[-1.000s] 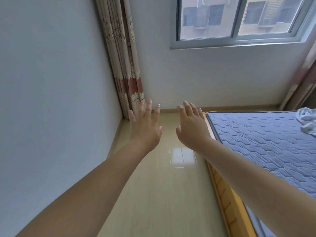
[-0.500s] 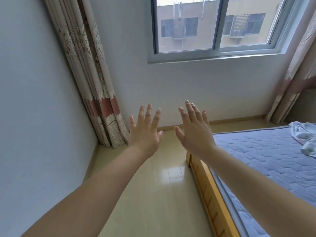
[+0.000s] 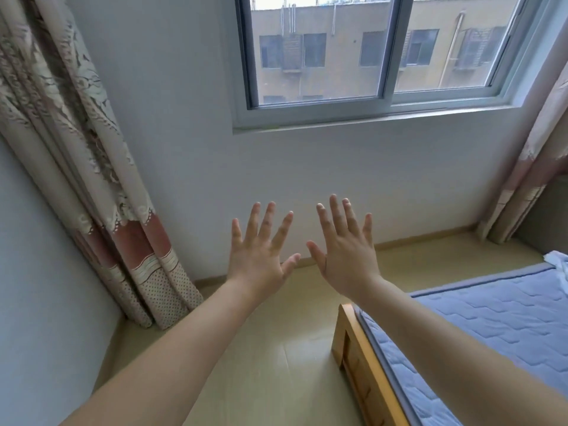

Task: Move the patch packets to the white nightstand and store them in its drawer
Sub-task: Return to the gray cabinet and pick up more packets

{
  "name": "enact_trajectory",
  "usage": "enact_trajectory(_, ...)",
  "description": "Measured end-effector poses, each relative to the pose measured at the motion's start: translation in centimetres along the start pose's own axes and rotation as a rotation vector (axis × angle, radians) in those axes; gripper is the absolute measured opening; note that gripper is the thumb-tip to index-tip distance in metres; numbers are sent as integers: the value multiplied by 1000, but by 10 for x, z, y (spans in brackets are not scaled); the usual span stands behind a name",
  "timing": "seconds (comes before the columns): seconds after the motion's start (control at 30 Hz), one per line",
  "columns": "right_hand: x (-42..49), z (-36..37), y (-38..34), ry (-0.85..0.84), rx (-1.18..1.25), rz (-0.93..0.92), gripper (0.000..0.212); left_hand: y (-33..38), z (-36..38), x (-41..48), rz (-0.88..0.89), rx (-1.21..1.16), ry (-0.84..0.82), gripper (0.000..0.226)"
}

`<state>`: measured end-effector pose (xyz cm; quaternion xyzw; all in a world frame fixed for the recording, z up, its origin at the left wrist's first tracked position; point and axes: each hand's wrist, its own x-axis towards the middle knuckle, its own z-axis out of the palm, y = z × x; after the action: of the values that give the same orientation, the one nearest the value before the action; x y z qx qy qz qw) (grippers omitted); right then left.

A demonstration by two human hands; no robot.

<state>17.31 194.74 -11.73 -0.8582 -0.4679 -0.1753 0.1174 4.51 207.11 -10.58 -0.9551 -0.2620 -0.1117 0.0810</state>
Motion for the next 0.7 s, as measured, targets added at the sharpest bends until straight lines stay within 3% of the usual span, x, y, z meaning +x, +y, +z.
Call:
enact_trajectory(0.3,214,65,92,37,-40,153,75,-28,53,269,169,-74,-50,73)
enact_trajectory(0.7,411,170,324,157,-172,383,67,83,157,616,509,-127,74,71)
